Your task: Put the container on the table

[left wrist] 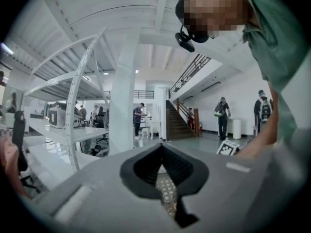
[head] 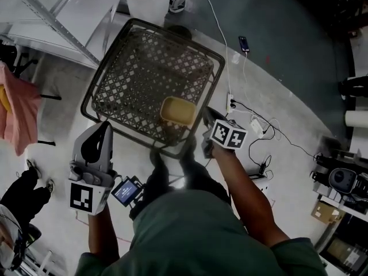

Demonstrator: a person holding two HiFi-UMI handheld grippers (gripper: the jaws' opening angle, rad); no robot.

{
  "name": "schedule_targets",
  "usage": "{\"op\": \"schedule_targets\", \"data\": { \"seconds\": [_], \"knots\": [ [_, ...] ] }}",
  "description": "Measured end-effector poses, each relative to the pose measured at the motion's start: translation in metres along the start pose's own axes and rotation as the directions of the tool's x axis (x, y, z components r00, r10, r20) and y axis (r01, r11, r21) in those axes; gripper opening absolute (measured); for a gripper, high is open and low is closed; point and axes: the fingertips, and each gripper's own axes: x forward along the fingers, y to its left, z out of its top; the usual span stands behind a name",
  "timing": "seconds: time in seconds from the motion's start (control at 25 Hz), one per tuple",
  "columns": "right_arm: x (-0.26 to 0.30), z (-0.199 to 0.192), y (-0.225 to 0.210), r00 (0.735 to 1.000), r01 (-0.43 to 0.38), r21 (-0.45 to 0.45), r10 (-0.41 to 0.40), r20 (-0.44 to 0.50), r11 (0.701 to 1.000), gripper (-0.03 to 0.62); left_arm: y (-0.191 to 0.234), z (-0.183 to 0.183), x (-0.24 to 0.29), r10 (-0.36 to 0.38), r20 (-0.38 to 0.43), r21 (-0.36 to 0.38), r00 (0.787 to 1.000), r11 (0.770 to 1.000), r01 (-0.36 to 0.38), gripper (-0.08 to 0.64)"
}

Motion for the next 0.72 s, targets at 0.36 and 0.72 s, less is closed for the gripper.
{"op": "schedule_targets", "data": {
  "seconds": [0.36, 0.72],
  "knots": [
    [-0.015, 0.015, 0.042, 0.995, -0.083, -0.111, 0.089, 0.048, 0.990, 0.003, 0.001, 0.007, -0.003, -0.012, 0.032, 0.019, 0.999, 1.000, 0.011, 0.002],
    [-0.027, 0.024, 0.046, 0.991, -0.099, -0.123, 0.109, 0.075, 0.987, 0.005, 0.001, 0.010, 0.002, -0.020, 0.047, 0.028, 0.999, 0.999, 0.019, 0.002]
  ]
}}
